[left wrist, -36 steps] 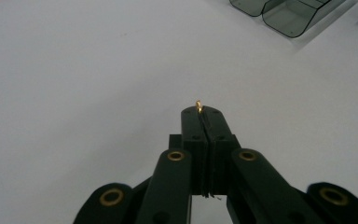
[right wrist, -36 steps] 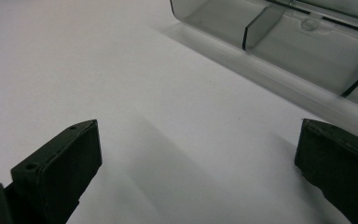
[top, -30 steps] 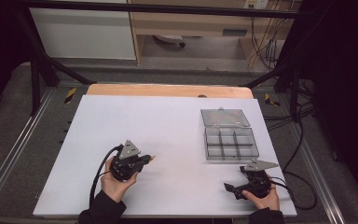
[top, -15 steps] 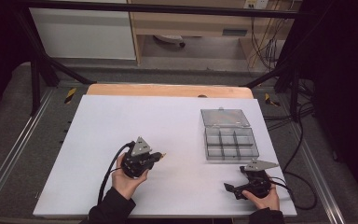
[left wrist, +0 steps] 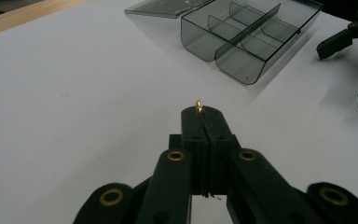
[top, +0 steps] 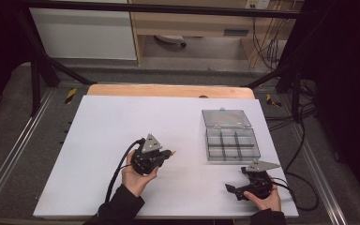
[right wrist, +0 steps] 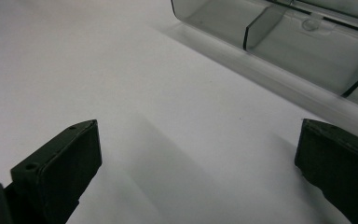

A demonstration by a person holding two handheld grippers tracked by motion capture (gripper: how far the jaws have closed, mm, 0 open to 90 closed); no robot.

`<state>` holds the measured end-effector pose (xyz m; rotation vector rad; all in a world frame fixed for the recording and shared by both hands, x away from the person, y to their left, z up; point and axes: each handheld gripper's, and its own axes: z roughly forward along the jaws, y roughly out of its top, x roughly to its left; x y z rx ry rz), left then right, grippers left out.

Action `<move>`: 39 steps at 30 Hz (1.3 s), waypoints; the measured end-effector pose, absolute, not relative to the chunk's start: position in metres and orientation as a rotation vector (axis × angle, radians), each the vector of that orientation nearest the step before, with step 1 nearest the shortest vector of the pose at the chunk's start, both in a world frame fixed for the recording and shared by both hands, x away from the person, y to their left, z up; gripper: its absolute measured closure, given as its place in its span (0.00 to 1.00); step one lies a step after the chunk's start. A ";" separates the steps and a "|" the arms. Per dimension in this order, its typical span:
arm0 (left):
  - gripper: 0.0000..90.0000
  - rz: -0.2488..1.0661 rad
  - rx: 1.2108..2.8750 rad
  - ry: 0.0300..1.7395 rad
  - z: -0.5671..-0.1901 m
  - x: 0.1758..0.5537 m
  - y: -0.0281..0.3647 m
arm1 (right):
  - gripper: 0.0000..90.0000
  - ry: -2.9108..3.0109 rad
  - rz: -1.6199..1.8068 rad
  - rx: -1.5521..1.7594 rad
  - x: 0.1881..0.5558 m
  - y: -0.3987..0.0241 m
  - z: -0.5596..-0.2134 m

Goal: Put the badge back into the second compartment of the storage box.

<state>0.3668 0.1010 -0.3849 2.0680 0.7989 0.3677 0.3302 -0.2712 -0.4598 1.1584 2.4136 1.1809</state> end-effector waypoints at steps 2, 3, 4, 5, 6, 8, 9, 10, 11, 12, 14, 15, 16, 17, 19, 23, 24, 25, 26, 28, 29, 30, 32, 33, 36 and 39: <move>0.98 0.365 2.068 0.795 -0.385 0.368 0.097 | 0.01 2.413 1.183 1.164 0.330 -0.271 -0.460; 0.98 0.363 2.067 0.794 -0.385 0.369 0.095 | 0.01 2.413 1.183 1.162 0.330 -0.271 -0.460; 0.98 0.360 2.065 0.792 -0.385 0.370 0.094 | 0.01 2.414 1.182 1.158 0.330 -0.271 -0.460; 0.98 0.357 2.063 0.791 -0.385 0.370 0.092 | 0.01 2.414 1.182 1.158 0.330 -0.271 -0.460; 0.98 0.356 2.064 0.787 -0.384 0.371 0.090 | 0.01 2.415 1.181 1.159 0.330 -0.271 -0.460; 0.98 0.355 2.067 0.784 -0.384 0.372 0.086 | 0.01 2.418 1.178 1.159 0.330 -0.271 -0.460; 0.98 0.356 2.068 0.782 -0.384 0.373 0.085 | 0.01 2.418 1.178 1.159 0.330 -0.271 -0.460; 0.98 0.356 2.067 0.781 -0.384 0.374 0.083 | 0.01 2.418 1.178 1.159 0.330 -0.271 -0.460; 0.98 0.357 2.065 0.781 -0.384 0.374 0.082 | 0.01 2.418 1.179 1.159 0.330 -0.271 -0.460; 0.98 0.356 2.064 0.781 -0.383 0.375 0.081 | 0.01 2.416 1.178 1.157 0.330 -0.271 -0.460; 0.98 0.354 2.062 0.780 -0.383 0.377 0.078 | 0.01 2.416 1.181 1.159 0.330 -0.271 -0.460; 0.98 0.352 2.060 0.779 -0.383 0.377 0.076 | 0.01 2.418 1.180 1.158 0.330 -0.271 -0.460; 0.98 0.351 2.060 0.777 -0.382 0.378 0.075 | 0.01 2.416 1.181 1.159 0.330 -0.271 -0.460; 0.98 0.352 2.060 0.777 -0.382 0.379 0.073 | 0.01 2.417 1.179 1.160 0.330 -0.271 -0.460; 0.98 0.349 2.060 0.772 -0.381 0.380 0.069 | 0.01 2.415 1.183 1.155 0.330 -0.271 -0.460; 0.98 0.344 2.056 0.769 -0.381 0.382 0.062 | 0.01 2.416 1.184 1.157 0.330 -0.271 -0.459; 0.98 0.347 2.057 0.765 -0.381 0.382 0.059 | 0.01 2.415 1.184 1.158 0.330 -0.271 -0.460; 0.98 0.352 2.059 0.761 -0.381 0.382 0.057 | 0.01 2.417 1.185 1.159 0.330 -0.271 -0.459; 0.98 0.348 2.059 0.761 -0.381 0.383 0.055 | 0.01 2.417 1.185 1.159 0.330 -0.271 -0.459; 0.98 0.345 2.059 0.758 -0.381 0.384 0.052 | 0.01 2.416 1.183 1.156 0.330 -0.272 -0.459; 0.98 0.341 2.059 0.756 -0.381 0.385 0.050 | 0.01 2.416 1.185 1.158 0.330 -0.272 -0.459; 0.98 0.341 2.059 0.756 -0.381 0.385 0.049 | 0.01 2.416 1.186 1.157 0.330 -0.272 -0.459; 0.98 0.336 2.058 0.752 -0.381 0.387 0.045 | 0.01 2.416 1.185 1.156 0.330 -0.272 -0.459; 0.98 0.334 2.057 0.752 -0.381 0.387 0.044 | 0.01 2.416 1.185 1.156 0.330 -0.272 -0.459; 0.98 0.326 2.056 0.745 -0.380 0.389 0.038 | 0.01 2.415 1.188 1.160 0.330 -0.272 -0.459; 0.98 0.325 2.059 0.742 -0.381 0.391 0.033 | 0.01 2.415 1.188 1.155 0.330 -0.272 -0.459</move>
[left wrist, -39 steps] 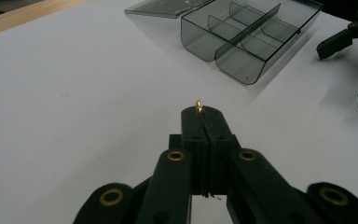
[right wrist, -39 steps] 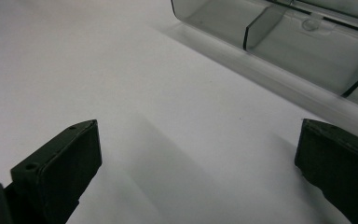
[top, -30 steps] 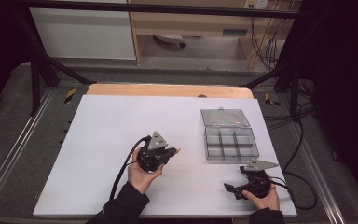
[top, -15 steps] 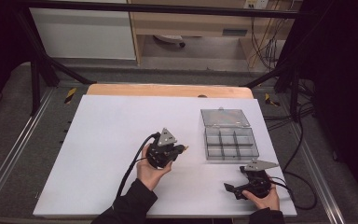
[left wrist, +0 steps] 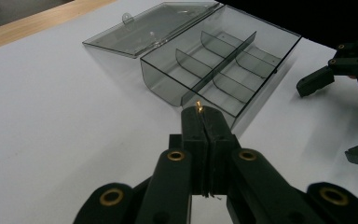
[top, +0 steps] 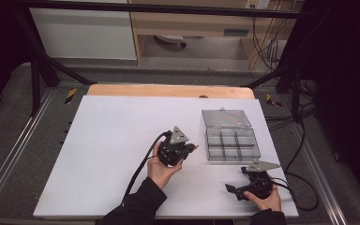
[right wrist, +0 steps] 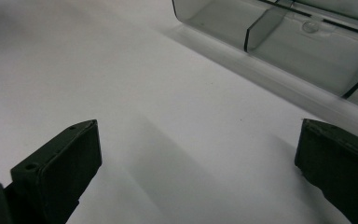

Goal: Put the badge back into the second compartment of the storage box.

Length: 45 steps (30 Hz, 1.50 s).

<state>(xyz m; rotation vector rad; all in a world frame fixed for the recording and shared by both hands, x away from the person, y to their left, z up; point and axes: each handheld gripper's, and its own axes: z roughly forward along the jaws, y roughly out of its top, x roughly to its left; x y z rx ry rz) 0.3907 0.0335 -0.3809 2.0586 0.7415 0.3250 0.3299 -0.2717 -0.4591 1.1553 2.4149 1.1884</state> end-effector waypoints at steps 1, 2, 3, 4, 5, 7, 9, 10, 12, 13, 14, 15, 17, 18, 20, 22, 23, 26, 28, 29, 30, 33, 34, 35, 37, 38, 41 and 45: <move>0.98 0.323 2.057 0.742 -0.381 0.391 0.032 | 0.01 2.416 1.190 1.161 0.330 -0.272 -0.459; 0.98 0.322 2.058 0.741 -0.382 0.392 0.031 | 0.01 2.417 1.187 1.162 0.330 -0.272 -0.459; 0.98 0.317 2.057 0.740 -0.382 0.393 0.029 | 0.01 2.417 1.187 1.160 0.330 -0.272 -0.459; 0.98 0.312 2.058 0.740 -0.383 0.393 0.028 | 0.01 2.417 1.187 1.160 0.330 -0.272 -0.459; 0.98 0.311 2.060 0.739 -0.384 0.394 0.027 | 0.01 2.416 1.189 1.162 0.330 -0.272 -0.459; 0.98 0.309 2.062 0.739 -0.384 0.395 0.025 | 0.01 2.415 1.191 1.155 0.330 -0.272 -0.459; 0.98 0.304 2.058 0.741 -0.385 0.397 0.022 | 0.01 2.416 1.192 1.158 0.330 -0.272 -0.459; 0.98 0.304 2.058 0.741 -0.385 0.397 0.022 | 0.01 2.416 1.192 1.158 0.330 -0.272 -0.459; 0.98 0.304 2.055 0.741 -0.385 0.398 0.019 | 0.01 2.415 1.193 1.159 0.330 -0.272 -0.459; 0.98 0.302 2.056 0.739 -0.384 0.399 0.018 | 0.01 2.413 1.195 1.159 0.330 -0.272 -0.459; 0.98 0.303 2.056 0.737 -0.384 0.399 0.017 | 0.01 2.413 1.194 1.162 0.329 -0.272 -0.459; 0.98 0.304 2.056 0.736 -0.384 0.400 0.015 | 0.01 2.413 1.194 1.160 0.330 -0.272 -0.459; 0.98 0.305 2.056 0.731 -0.383 0.401 0.012 | 0.01 2.411 1.196 1.159 0.330 -0.272 -0.459; 0.98 0.305 2.056 0.729 -0.382 0.402 0.010 | 0.01 2.411 1.195 1.156 0.330 -0.272 -0.459; 0.98 0.305 2.054 0.726 -0.381 0.403 0.008 | 0.01 2.410 1.196 1.159 0.329 -0.272 -0.458; 0.98 0.305 2.057 0.724 -0.380 0.404 0.005 | 0.01 2.409 1.197 1.158 0.329 -0.272 -0.458; 0.98 0.307 2.058 0.721 -0.380 0.404 0.004 | 0.01 2.409 1.197 1.158 0.329 -0.272 -0.458; 0.98 0.309 2.061 0.717 -0.379 0.406 0.000 | 0.01 2.411 1.197 1.158 0.329 -0.272 -0.458; 0.98 0.308 2.058 0.715 -0.378 0.407 -0.003 | 0.01 2.411 1.198 1.159 0.329 -0.272 -0.458; 0.98 0.308 2.058 0.713 -0.379 0.408 -0.004 | 0.01 2.411 1.199 1.159 0.329 -0.272 -0.458; 0.98 0.307 2.057 0.715 -0.379 0.408 -0.005 | 0.01 2.411 1.199 1.158 0.329 -0.272 -0.458; 0.98 0.306 2.060 0.713 -0.379 0.411 -0.010 | 0.01 2.410 1.201 1.158 0.329 -0.272 -0.458; 0.98 0.306 2.061 0.712 -0.379 0.412 -0.011 | 0.01 2.411 1.200 1.158 0.329 -0.272 -0.458; 0.98 0.307 2.059 0.711 -0.379 0.412 -0.013 | 0.01 2.411 1.200 1.158 0.329 -0.272 -0.458; 0.98 0.303 2.059 0.710 -0.380 0.414 -0.015 | 0.01 2.409 1.204 1.158 0.330 -0.272 -0.458; 0.98 0.301 2.058 0.709 -0.380 0.415 -0.017 | 0.01 2.410 1.203 1.157 0.330 -0.272 -0.458; 0.98 0.300 2.063 0.710 -0.382 0.418 -0.021 | 0.01 2.411 1.203 1.158 0.329 -0.272 -0.458; 0.98 0.297 2.066 0.714 -0.383 0.422 -0.026 | 0.01 2.410 1.206 1.158 0.329 -0.272 -0.458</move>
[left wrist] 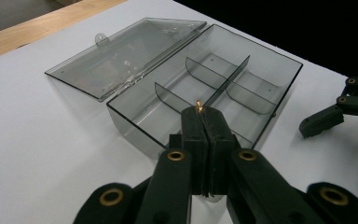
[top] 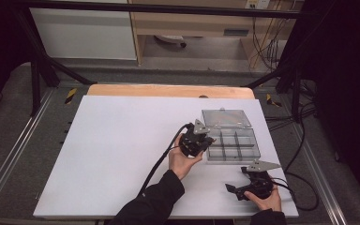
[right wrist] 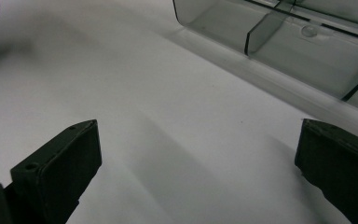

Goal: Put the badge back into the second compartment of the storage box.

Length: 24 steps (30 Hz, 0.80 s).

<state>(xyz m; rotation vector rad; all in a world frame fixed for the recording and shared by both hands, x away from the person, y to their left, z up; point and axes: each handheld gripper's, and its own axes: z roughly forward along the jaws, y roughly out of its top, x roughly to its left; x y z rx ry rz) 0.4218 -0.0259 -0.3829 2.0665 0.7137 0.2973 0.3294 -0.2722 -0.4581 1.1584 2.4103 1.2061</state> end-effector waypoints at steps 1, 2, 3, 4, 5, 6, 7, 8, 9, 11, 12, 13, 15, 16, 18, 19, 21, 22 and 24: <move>0.98 0.296 2.067 0.713 -0.383 0.423 -0.027 | 0.01 2.411 1.204 1.158 0.329 -0.272 -0.458; 0.98 0.299 2.068 0.713 -0.383 0.424 -0.028 | 0.01 2.411 1.204 1.157 0.329 -0.272 -0.458; 0.98 0.298 2.069 0.713 -0.383 0.425 -0.029 | 0.01 2.408 1.208 1.160 0.329 -0.272 -0.458; 0.98 0.298 2.068 0.713 -0.383 0.426 -0.031 | 0.01 2.408 1.208 1.160 0.329 -0.272 -0.458; 0.98 0.297 2.069 0.712 -0.383 0.426 -0.032 | 0.01 2.407 1.211 1.159 0.329 -0.272 -0.458; 0.98 0.297 2.069 0.713 -0.383 0.427 -0.033 | 0.01 2.407 1.211 1.159 0.329 -0.272 -0.458; 0.98 0.295 2.066 0.714 -0.383 0.428 -0.034 | 0.01 2.408 1.208 1.160 0.329 -0.272 -0.458; 0.98 0.295 2.066 0.713 -0.383 0.429 -0.035 | 0.01 2.408 1.209 1.158 0.329 -0.273 -0.458; 0.98 0.293 2.064 0.714 -0.383 0.430 -0.036 | 0.01 2.408 1.210 1.158 0.329 -0.273 -0.458; 0.98 0.290 2.065 0.716 -0.384 0.431 -0.038 | 0.01 2.409 1.210 1.157 0.329 -0.272 -0.458; 0.98 0.294 2.068 0.716 -0.385 0.432 -0.039 | 0.01 2.412 1.208 1.157 0.329 -0.272 -0.458; 0.98 0.290 2.068 0.718 -0.385 0.433 -0.040 | 0.01 2.412 1.208 1.157 0.329 -0.272 -0.458; 0.98 0.292 2.068 0.719 -0.386 0.434 -0.041 | 0.01 2.410 1.211 1.158 0.329 -0.272 -0.458; 0.98 0.290 2.068 0.719 -0.386 0.435 -0.042 | 0.01 2.409 1.213 1.158 0.329 -0.272 -0.458; 0.98 0.291 2.066 0.720 -0.386 0.437 -0.044 | 0.01 2.408 1.212 1.157 0.329 -0.272 -0.458; 0.98 0.292 2.065 0.721 -0.387 0.438 -0.045 | 0.01 2.409 1.213 1.155 0.329 -0.273 -0.458; 0.98 0.291 2.067 0.723 -0.387 0.439 -0.048 | 0.01 2.407 1.215 1.156 0.329 -0.273 -0.458; 0.98 0.295 2.070 0.723 -0.387 0.440 -0.049 | 0.01 2.408 1.213 1.155 0.329 -0.272 -0.458; 0.98 0.294 2.074 0.725 -0.388 0.442 -0.052 | 0.01 2.410 1.212 1.156 0.329 -0.272 -0.458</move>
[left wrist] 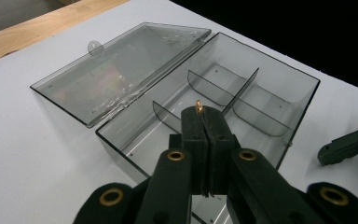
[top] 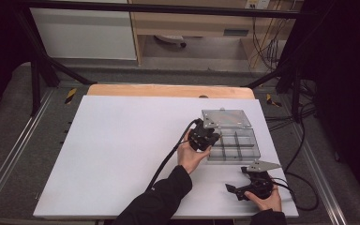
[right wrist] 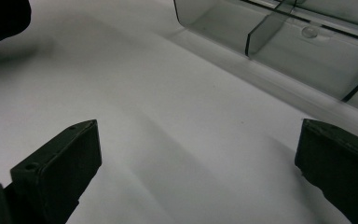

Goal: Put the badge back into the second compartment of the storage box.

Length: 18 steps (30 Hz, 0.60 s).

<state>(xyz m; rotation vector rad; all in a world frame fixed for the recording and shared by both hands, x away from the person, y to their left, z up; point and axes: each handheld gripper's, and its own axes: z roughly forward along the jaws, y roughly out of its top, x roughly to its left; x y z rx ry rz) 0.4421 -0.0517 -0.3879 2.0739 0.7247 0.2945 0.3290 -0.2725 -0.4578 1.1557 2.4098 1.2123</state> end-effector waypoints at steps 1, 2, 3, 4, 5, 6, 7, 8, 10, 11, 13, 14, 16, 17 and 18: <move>0.98 0.295 2.074 0.725 -0.388 0.443 -0.053 | 0.01 2.410 1.212 1.153 0.329 -0.273 -0.458; 0.98 0.294 2.074 0.726 -0.389 0.444 -0.054 | 0.01 2.410 1.212 1.153 0.329 -0.273 -0.458; 0.98 0.293 2.075 0.728 -0.389 0.445 -0.056 | 0.01 2.410 1.212 1.154 0.329 -0.273 -0.458; 0.98 0.293 2.077 0.729 -0.390 0.446 -0.057 | 0.01 2.410 1.213 1.154 0.329 -0.273 -0.458; 0.98 0.293 2.079 0.727 -0.390 0.446 -0.058 | 0.01 2.408 1.214 1.157 0.329 -0.272 -0.458; 0.98 0.291 2.078 0.729 -0.391 0.447 -0.059 | 0.01 2.411 1.210 1.157 0.329 -0.272 -0.458; 0.98 0.291 2.079 0.729 -0.392 0.448 -0.060 | 0.01 2.411 1.210 1.157 0.329 -0.272 -0.458; 0.98 0.291 2.078 0.731 -0.392 0.448 -0.061 | 0.01 2.412 1.210 1.157 0.329 -0.272 -0.458; 0.98 0.290 2.081 0.732 -0.393 0.450 -0.063 | 0.01 2.412 1.211 1.156 0.329 -0.272 -0.458; 0.98 0.290 2.082 0.731 -0.394 0.451 -0.063 | 0.01 2.412 1.211 1.156 0.329 -0.272 -0.458; 0.98 0.293 2.086 0.732 -0.394 0.452 -0.066 | 0.01 2.413 1.210 1.150 0.329 -0.272 -0.458; 0.98 0.291 2.087 0.730 -0.394 0.453 -0.067 | 0.01 2.413 1.212 1.154 0.329 -0.272 -0.458; 0.98 0.292 2.086 0.732 -0.395 0.454 -0.070 | 0.01 2.412 1.210 1.147 0.329 -0.273 -0.458; 0.98 0.293 2.088 0.727 -0.395 0.455 -0.071 | 0.01 2.412 1.212 1.153 0.329 -0.272 -0.458; 0.98 0.291 2.089 0.727 -0.395 0.456 -0.072 | 0.01 2.411 1.213 1.153 0.329 -0.272 -0.458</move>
